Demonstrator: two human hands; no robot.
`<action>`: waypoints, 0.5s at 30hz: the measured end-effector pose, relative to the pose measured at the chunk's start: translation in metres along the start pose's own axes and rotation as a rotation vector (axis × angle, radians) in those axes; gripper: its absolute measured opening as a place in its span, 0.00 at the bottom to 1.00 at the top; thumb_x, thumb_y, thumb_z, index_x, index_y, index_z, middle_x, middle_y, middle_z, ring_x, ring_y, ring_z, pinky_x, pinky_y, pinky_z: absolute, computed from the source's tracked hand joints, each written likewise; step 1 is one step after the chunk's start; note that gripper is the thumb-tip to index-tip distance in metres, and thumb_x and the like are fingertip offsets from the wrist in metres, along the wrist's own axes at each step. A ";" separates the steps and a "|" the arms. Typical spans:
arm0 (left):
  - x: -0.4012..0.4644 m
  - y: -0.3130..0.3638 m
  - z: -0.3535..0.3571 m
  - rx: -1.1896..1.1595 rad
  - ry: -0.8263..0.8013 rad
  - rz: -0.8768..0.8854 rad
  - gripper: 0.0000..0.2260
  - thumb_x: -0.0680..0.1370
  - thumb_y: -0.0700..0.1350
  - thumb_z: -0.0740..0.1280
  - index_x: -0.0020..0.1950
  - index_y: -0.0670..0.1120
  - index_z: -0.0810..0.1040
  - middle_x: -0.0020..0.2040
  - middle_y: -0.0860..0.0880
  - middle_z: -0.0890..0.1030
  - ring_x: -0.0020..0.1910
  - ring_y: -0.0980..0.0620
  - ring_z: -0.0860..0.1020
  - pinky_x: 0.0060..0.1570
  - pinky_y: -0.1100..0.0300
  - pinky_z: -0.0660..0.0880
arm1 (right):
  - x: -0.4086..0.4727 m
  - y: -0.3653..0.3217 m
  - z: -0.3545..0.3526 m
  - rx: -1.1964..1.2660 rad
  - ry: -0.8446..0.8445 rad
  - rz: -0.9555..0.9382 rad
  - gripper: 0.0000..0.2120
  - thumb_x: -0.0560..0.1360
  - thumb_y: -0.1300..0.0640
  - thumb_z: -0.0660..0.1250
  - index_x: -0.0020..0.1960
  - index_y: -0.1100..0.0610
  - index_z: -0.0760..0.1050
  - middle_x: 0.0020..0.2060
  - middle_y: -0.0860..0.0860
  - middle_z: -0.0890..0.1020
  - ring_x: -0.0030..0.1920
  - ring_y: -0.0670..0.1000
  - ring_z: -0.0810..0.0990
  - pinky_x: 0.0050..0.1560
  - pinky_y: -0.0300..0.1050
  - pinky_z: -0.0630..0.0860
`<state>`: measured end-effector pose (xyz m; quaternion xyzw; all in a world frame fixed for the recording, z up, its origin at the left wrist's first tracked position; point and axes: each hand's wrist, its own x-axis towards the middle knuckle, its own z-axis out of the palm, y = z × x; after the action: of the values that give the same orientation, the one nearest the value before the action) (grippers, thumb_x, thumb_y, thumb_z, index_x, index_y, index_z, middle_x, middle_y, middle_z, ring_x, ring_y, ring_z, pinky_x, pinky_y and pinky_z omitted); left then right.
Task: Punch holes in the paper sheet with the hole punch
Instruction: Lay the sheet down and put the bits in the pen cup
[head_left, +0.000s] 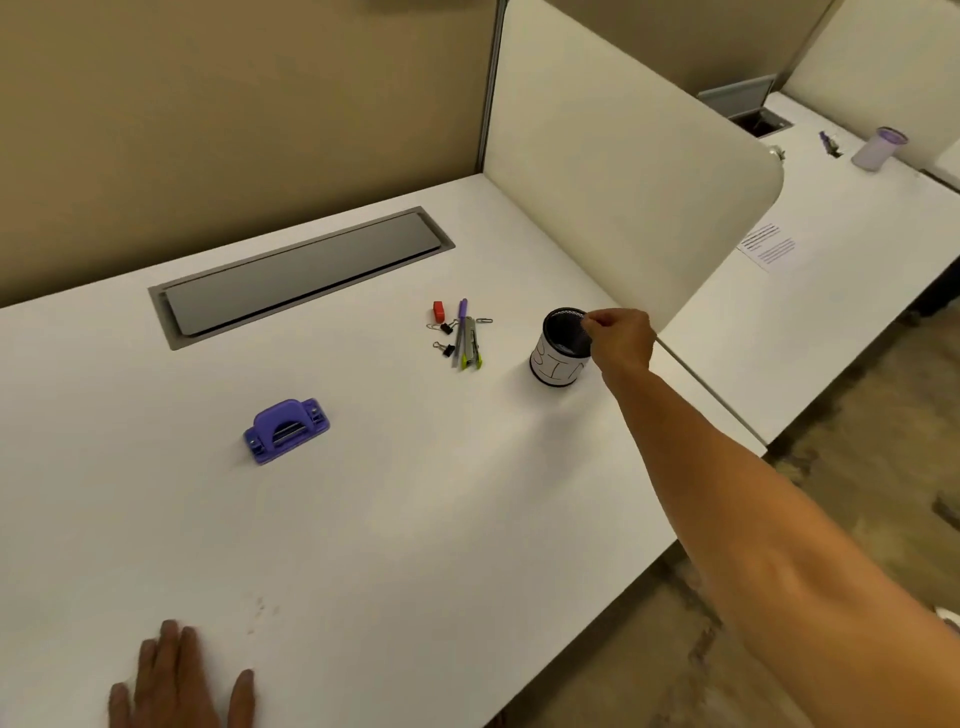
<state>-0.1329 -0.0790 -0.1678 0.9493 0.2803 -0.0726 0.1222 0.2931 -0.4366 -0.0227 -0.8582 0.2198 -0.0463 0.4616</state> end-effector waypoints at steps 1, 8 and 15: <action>-0.001 0.001 -0.001 0.002 0.020 0.000 0.47 0.74 0.72 0.42 0.66 0.32 0.73 0.70 0.33 0.72 0.66 0.31 0.73 0.70 0.35 0.57 | 0.000 0.001 0.002 -0.064 -0.009 -0.007 0.05 0.74 0.59 0.72 0.47 0.53 0.85 0.49 0.51 0.86 0.47 0.54 0.84 0.50 0.51 0.82; -0.011 0.003 -0.005 0.047 0.112 0.022 0.40 0.77 0.65 0.45 0.71 0.35 0.69 0.74 0.37 0.68 0.71 0.37 0.70 0.72 0.37 0.59 | -0.007 -0.004 0.012 -0.328 0.002 -0.036 0.07 0.74 0.58 0.72 0.49 0.49 0.83 0.51 0.52 0.85 0.49 0.57 0.84 0.46 0.47 0.78; -0.010 -0.003 -0.007 0.059 0.081 0.058 0.39 0.78 0.64 0.45 0.74 0.35 0.65 0.77 0.38 0.64 0.76 0.38 0.64 0.74 0.38 0.55 | -0.035 -0.009 0.034 -0.275 0.128 -0.318 0.15 0.76 0.57 0.63 0.62 0.50 0.77 0.59 0.51 0.80 0.61 0.55 0.76 0.51 0.48 0.76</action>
<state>-0.1426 -0.0797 -0.1599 0.9625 0.2549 -0.0388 0.0848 0.2742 -0.3911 -0.0304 -0.9322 0.1146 -0.1425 0.3124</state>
